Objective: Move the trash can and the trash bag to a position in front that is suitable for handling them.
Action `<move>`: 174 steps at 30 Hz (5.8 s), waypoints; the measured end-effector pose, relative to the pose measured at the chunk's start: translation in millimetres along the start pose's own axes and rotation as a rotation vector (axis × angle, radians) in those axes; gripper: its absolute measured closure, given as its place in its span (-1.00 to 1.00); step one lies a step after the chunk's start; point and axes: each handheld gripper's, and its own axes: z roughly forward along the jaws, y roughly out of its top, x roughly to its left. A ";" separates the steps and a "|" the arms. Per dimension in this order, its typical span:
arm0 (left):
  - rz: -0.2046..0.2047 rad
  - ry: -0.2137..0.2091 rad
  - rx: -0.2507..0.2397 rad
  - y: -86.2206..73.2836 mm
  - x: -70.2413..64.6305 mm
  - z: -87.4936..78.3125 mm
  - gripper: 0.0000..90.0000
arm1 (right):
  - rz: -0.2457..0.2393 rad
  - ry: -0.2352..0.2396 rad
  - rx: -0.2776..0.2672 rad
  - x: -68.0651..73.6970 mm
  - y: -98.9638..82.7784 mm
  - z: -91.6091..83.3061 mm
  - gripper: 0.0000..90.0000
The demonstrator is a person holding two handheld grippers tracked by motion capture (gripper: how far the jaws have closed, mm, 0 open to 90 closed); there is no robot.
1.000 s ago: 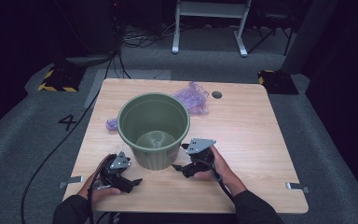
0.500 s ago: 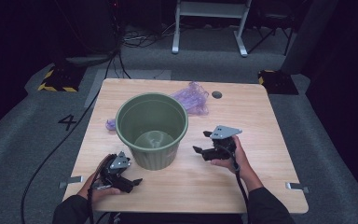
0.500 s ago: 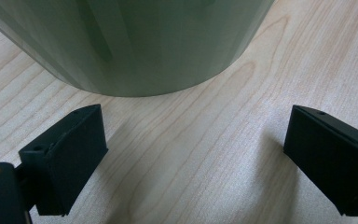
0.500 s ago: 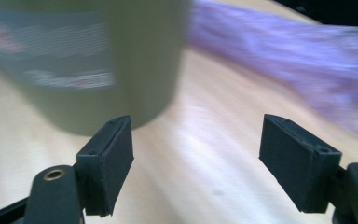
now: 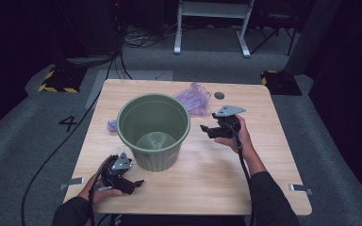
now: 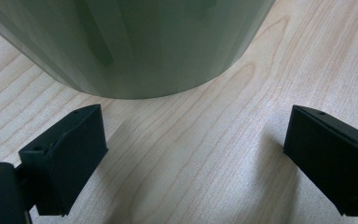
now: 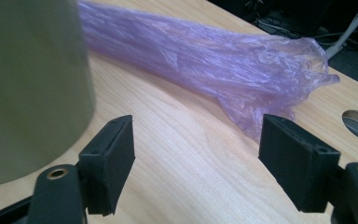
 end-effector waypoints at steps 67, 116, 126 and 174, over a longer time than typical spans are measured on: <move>-0.006 0.009 -0.002 -1.4 -1.5 -1.2 -0.87 | 0.189 -0.202 0.100 -45.8 -42.5 53.9 1.00; -0.004 0.004 -0.001 0.2 -0.5 0.1 -0.88 | 0.256 -0.365 0.060 -93.5 -140.8 -111.9 0.32; -0.004 0.004 -0.001 0.2 -0.5 0.1 -0.88 | 0.226 -0.332 -0.077 -73.8 -106.8 -129.4 -0.27; -0.004 0.004 -0.001 0.2 -0.5 0.1 -0.88 | 0.103 -0.033 0.110 0.6 -54.0 35.2 0.90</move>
